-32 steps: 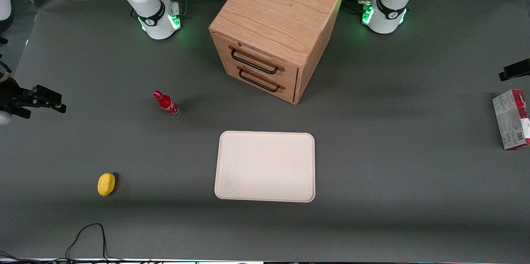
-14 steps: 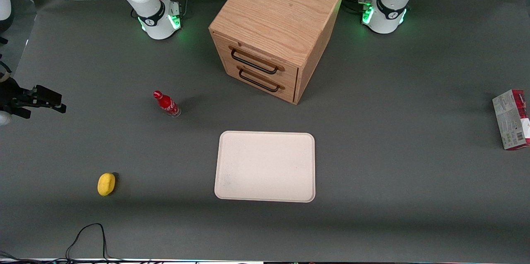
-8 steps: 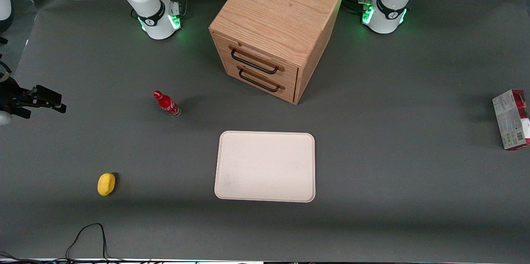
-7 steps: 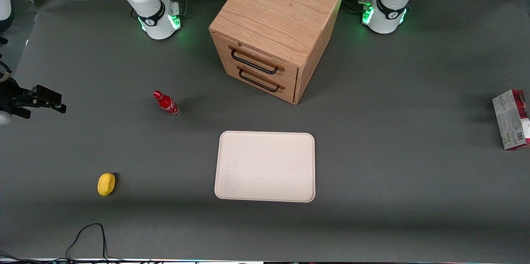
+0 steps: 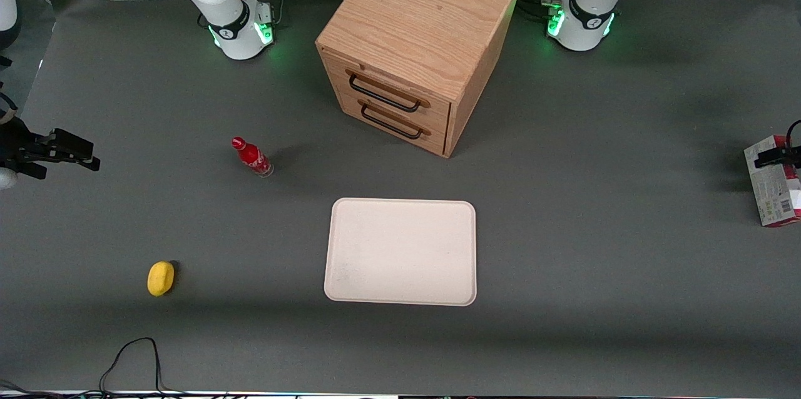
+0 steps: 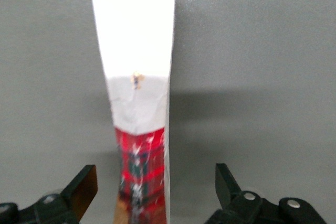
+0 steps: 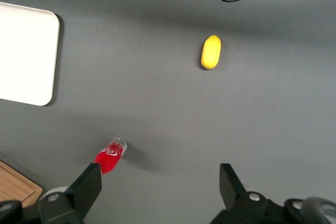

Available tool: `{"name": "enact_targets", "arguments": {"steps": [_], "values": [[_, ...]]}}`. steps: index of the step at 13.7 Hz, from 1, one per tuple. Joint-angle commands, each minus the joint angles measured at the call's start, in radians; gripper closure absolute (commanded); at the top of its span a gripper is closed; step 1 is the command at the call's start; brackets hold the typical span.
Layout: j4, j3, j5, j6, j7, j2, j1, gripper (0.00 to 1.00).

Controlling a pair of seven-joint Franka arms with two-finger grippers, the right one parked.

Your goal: Place red cookie box on tray

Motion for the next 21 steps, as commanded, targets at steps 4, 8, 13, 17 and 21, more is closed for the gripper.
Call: {"name": "enact_targets", "arguments": {"steps": [4,8,13,17,21], "values": [[0.008,-0.005,-0.011,0.023,0.014,0.003,-0.005,0.20],[0.026,-0.005,-0.005,0.020,0.070,0.007,0.003,1.00],[0.054,-0.005,-0.004,0.005,0.076,0.012,-0.005,1.00],[0.165,-0.011,-0.004,-0.216,0.058,-0.040,-0.034,1.00],[0.379,-0.011,0.002,-0.620,-0.006,-0.135,-0.127,1.00]]}}
